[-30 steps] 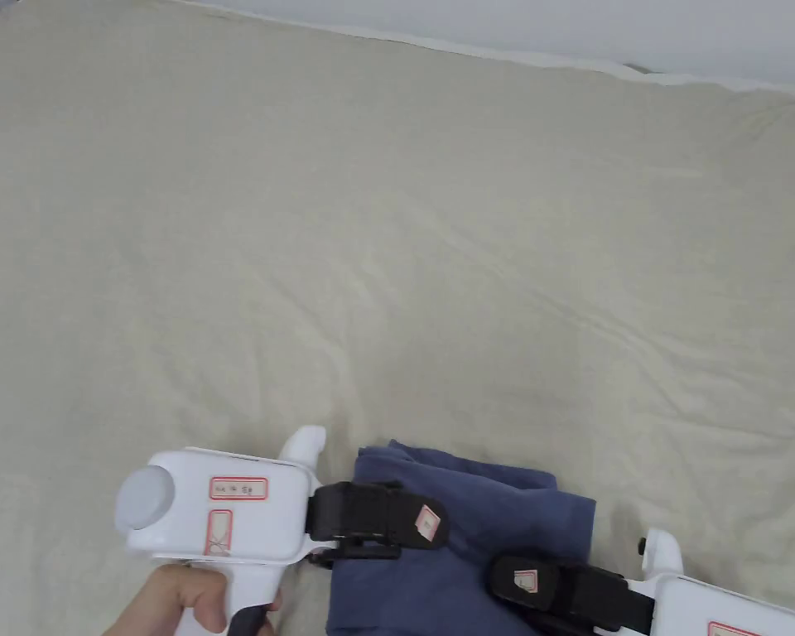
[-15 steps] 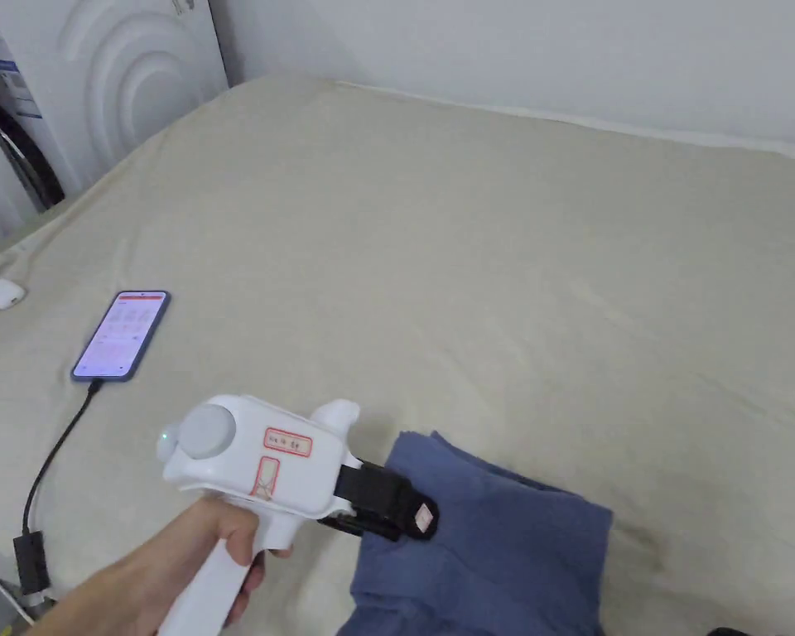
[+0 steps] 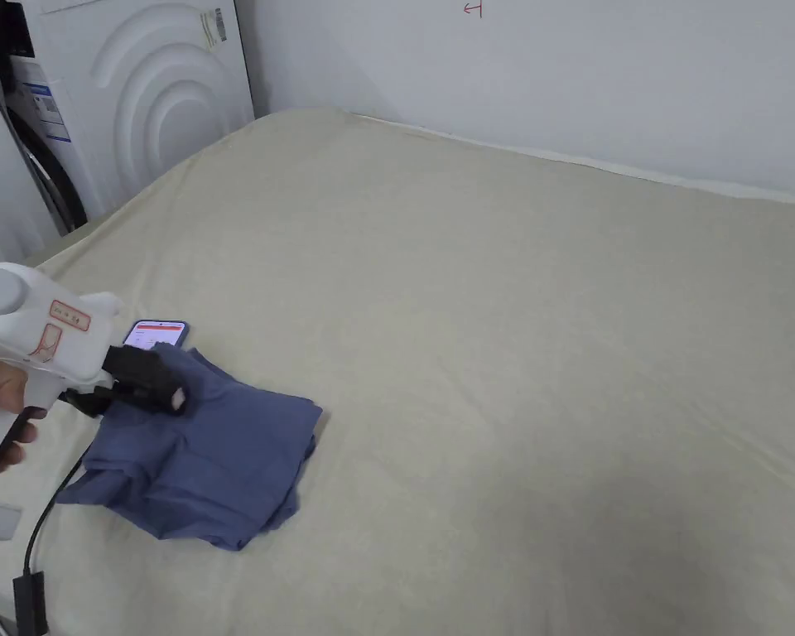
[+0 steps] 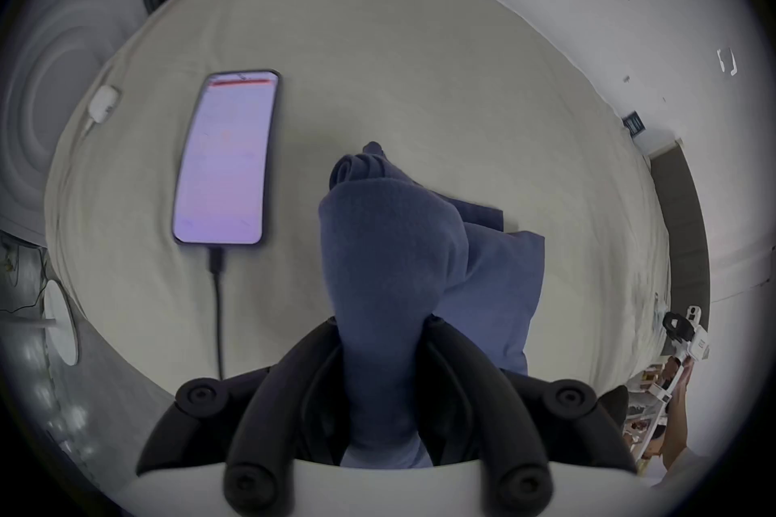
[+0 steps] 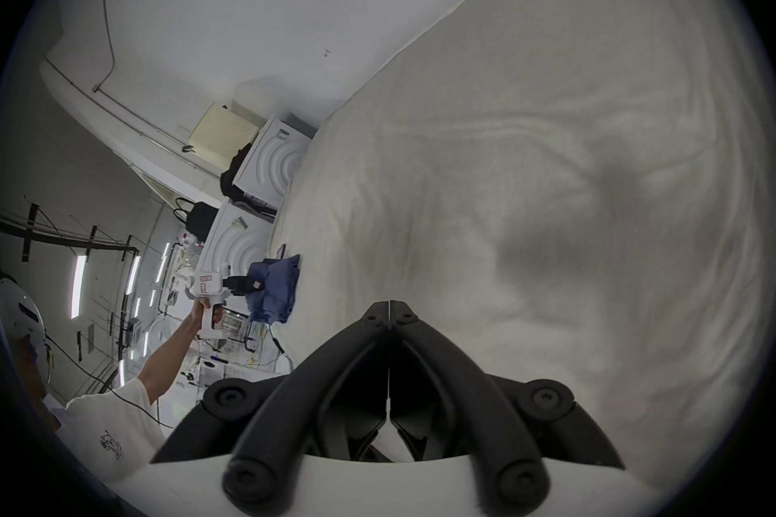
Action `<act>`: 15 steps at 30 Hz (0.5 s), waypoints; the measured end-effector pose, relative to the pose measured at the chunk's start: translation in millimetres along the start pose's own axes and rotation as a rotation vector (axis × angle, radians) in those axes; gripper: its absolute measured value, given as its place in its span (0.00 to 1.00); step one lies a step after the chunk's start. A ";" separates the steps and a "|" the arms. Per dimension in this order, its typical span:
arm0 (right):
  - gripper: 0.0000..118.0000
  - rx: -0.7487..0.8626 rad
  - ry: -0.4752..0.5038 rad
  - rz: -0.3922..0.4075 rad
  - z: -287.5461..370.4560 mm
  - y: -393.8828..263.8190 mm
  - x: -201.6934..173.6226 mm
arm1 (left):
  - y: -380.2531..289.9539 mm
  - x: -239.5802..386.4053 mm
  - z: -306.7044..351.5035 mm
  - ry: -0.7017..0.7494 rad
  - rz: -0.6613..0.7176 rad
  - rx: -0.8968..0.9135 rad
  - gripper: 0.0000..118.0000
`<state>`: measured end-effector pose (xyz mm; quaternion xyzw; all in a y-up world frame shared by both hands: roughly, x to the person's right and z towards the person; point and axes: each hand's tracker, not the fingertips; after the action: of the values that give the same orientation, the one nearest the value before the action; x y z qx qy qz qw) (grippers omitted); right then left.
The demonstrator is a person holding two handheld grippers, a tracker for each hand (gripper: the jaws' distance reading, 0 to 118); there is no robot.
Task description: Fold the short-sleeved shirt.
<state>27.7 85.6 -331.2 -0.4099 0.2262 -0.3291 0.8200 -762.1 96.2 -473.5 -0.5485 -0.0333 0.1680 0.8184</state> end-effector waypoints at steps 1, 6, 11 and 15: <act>0.00 -0.002 -0.005 0.006 1.0 1.9 -1.2 | -0.4 3.1 1.8 -0.001 -0.006 0.024 0.97; 0.00 0.045 -0.058 0.086 13.2 -0.2 -15.9 | -4.7 31.0 17.8 0.045 -0.016 0.208 0.95; 0.00 0.192 -0.266 0.212 41.0 -0.6 -37.1 | -52.7 154.8 24.1 -0.006 -0.217 0.270 0.00; 0.00 0.351 -0.498 0.344 77.4 11.8 -68.7 | -100.0 300.2 27.1 -0.135 -0.376 0.330 0.00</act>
<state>34.7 181.2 -290.5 -0.2860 0.0249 -0.1100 0.9516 -462.1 179.5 -410.7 -0.3791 -0.1616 0.0524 0.9096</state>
